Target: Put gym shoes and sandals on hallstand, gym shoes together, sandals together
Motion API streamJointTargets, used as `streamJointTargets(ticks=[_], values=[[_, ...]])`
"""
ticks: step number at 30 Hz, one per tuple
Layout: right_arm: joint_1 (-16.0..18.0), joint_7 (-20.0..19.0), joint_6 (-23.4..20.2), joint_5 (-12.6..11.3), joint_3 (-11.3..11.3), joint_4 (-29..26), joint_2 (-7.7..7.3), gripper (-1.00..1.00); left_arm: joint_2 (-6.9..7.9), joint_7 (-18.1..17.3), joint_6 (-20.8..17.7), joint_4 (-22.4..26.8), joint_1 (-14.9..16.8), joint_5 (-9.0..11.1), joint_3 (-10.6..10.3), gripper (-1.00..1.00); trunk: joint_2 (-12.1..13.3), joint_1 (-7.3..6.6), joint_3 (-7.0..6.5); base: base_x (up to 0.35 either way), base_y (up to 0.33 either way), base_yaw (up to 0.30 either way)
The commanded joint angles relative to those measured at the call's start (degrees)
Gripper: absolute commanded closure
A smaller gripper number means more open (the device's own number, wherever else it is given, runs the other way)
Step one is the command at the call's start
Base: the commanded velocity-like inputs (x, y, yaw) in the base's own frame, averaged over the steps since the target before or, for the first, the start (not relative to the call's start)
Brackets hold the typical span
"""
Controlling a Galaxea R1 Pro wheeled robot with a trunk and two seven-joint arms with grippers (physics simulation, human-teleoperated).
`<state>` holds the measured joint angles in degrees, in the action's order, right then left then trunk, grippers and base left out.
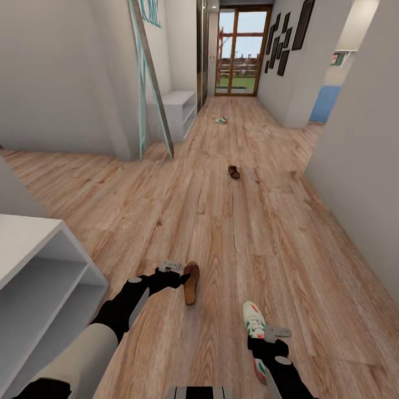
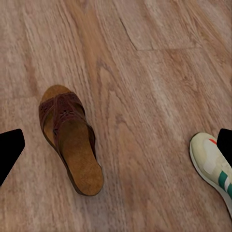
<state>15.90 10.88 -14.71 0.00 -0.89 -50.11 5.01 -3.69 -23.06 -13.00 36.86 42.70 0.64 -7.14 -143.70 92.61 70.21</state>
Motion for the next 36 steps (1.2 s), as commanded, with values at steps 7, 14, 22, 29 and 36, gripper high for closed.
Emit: streamJointTargets(ticks=[7,14,22,29,36], values=[[0.01,0.10,-0.32,0.00,-0.07,-0.13,0.06,-1.00,0.00,-0.39,-0.37,0.11,0.01,0.12,0.01,-1.00,-0.02,0.00,0.05,0.026,0.000,0.000],[0.01,0.10,-0.32,0.00,-0.07,-0.19,0.06,-1.00,0.00,-0.47,-0.43,0.26,0.08,0.14,-0.24,-1.00,-0.02,0.00,0.05,0.006,0.000,0.000],[0.01,0.10,-0.32,0.00,-0.07,-0.09,0.07,-1.00,0.00,-0.33,-1.02,3.36,0.23,0.13,-0.32,-1.00,-0.12,0.20,1.93,0.001,0.000,0.000],[0.01,0.10,-0.32,0.00,-0.12,-0.06,0.02,-1.00,0.00,-0.25,-1.45,6.74,0.27,0.07,-0.29,-1.00,-0.22,0.38,3.99,0.000,0.000,0.000],[0.01,0.10,-0.25,0.00,-0.15,-0.04,0.01,-1.00,0.00,-0.17,-1.43,7.31,0.22,0.06,-0.02,-1.00,-0.31,0.56,6.16,0.000,0.000,0.000]])
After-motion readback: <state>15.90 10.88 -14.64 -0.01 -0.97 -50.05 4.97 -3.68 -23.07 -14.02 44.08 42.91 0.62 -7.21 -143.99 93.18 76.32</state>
